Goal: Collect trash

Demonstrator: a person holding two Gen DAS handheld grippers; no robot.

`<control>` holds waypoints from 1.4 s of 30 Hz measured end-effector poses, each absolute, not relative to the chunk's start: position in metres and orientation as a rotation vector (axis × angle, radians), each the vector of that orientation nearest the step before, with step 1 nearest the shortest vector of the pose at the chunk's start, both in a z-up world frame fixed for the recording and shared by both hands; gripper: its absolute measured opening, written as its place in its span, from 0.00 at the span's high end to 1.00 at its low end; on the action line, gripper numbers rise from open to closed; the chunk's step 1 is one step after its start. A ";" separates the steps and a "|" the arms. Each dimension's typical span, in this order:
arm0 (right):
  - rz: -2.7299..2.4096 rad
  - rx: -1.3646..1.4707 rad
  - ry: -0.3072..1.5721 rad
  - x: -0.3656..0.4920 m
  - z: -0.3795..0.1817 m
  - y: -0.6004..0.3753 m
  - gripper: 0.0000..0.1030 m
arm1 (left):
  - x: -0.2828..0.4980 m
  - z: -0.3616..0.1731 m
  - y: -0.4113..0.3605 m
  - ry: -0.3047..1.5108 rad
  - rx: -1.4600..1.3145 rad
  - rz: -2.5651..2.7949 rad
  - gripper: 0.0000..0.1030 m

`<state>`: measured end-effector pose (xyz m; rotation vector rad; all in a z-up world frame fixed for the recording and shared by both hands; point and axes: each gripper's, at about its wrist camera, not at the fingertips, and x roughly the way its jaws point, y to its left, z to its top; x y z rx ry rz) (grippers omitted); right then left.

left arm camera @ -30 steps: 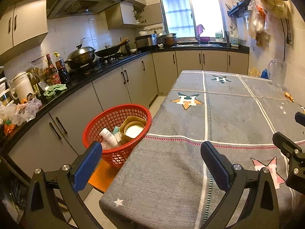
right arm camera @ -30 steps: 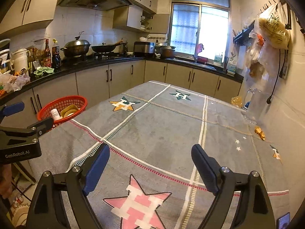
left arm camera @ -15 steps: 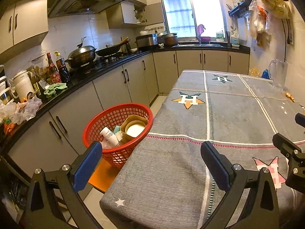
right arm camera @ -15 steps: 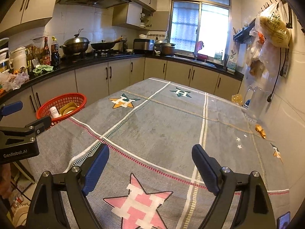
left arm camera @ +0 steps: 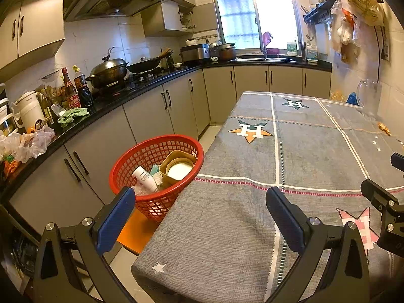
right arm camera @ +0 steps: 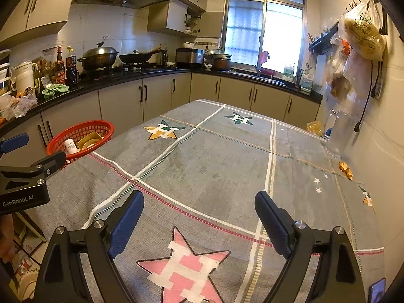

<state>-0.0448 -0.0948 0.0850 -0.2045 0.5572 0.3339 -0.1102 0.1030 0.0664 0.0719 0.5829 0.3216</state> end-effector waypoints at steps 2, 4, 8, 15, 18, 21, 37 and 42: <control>0.331 -0.203 0.561 -0.044 0.084 -0.095 0.10 | -0.111 0.065 0.104 0.584 0.072 0.321 0.00; 0.327 -0.200 0.562 -0.044 0.084 -0.096 0.10 | -0.111 0.066 0.104 0.583 0.071 0.321 0.00; 0.322 -0.193 0.567 -0.043 0.084 -0.097 0.10 | -0.110 0.062 0.104 0.584 0.072 0.316 0.00; 0.312 -0.177 0.576 -0.043 0.081 -0.102 0.10 | -0.110 0.064 0.102 0.583 0.074 0.313 0.00; 0.310 -0.168 0.577 -0.043 0.082 -0.105 0.10 | -0.110 0.066 0.100 0.582 0.080 0.311 0.00; 0.308 -0.166 0.575 -0.042 0.083 -0.106 0.09 | -0.110 0.066 0.099 0.584 0.085 0.308 0.00; 0.300 -0.147 0.587 -0.042 0.082 -0.110 0.09 | -0.109 0.068 0.095 0.586 0.085 0.302 0.00; 0.296 -0.148 0.589 -0.041 0.082 -0.111 0.08 | -0.108 0.069 0.095 0.588 0.084 0.299 0.00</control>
